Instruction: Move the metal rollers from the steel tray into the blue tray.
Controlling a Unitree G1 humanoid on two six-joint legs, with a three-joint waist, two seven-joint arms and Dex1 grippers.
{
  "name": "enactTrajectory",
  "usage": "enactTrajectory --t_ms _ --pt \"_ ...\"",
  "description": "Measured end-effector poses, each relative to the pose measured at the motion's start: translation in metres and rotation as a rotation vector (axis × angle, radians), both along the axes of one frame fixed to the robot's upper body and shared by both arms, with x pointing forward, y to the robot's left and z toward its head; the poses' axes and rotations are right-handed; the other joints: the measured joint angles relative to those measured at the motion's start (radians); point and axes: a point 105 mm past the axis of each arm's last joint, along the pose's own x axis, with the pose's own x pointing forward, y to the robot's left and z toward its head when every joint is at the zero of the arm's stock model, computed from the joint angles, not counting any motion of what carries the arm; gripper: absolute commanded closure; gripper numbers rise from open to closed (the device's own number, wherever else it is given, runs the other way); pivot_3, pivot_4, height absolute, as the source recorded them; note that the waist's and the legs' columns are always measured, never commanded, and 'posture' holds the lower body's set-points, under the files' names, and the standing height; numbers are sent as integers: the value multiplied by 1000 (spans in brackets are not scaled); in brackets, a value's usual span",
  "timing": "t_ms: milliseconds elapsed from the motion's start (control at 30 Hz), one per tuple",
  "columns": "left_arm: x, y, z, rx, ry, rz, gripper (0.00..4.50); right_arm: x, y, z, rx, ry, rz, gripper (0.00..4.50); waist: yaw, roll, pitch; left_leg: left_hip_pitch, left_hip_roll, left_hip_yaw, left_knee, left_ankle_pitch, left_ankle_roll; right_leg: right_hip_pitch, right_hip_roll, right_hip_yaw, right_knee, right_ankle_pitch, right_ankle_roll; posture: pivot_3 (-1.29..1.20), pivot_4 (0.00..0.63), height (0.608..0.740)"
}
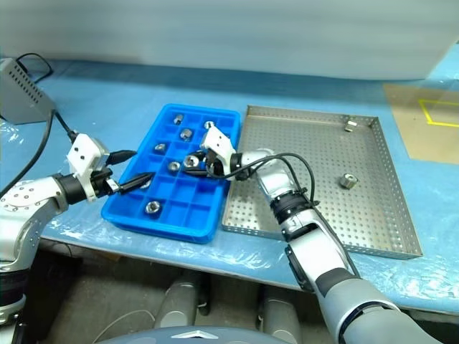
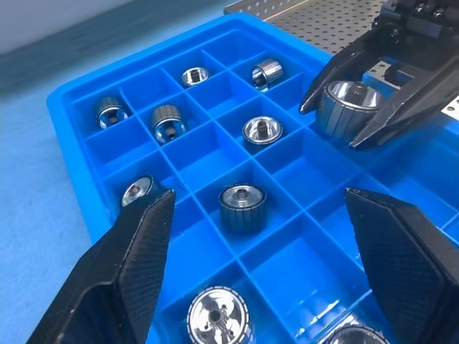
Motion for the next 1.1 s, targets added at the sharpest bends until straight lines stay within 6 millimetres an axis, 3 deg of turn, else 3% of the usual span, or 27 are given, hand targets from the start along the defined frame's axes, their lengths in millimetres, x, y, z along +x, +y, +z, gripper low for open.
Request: enactTrajectory --t_ms 233,400,700,867,1100 --pt "-10 2 -7 21 55 -52 503 -18 17 -6 21 39 78 2810 -2 0 0 -2 0 0 -1 0 -1 -4 0 0 1 0 0 298 150 740" --pt "-22 6 -19 48 126 -95 503 -23 18 -6 12 93 105 2810 1 0 0 -2 0 0 -1 0 -1 -5 0 0 2 0 0 307 150 740" --pt "-25 6 -23 46 139 -99 503 -25 24 -19 -14 141 100 2810 15 0 0 -2 0 0 -3 1 -2 -6 0 1 2 0 0 321 150 740" --pt "-25 6 -22 48 135 -94 503 -21 22 -21 -30 106 72 1295 15 -1 0 0 0 0 -3 2 -3 -5 0 1 2 0 0 301 150 740" --pt "-19 1 -17 48 111 -116 503 -19 17 -19 -19 153 67 1295 18 0 0 0 0 0 -3 2 -4 -5 0 1 3 0 0 242 150 740"
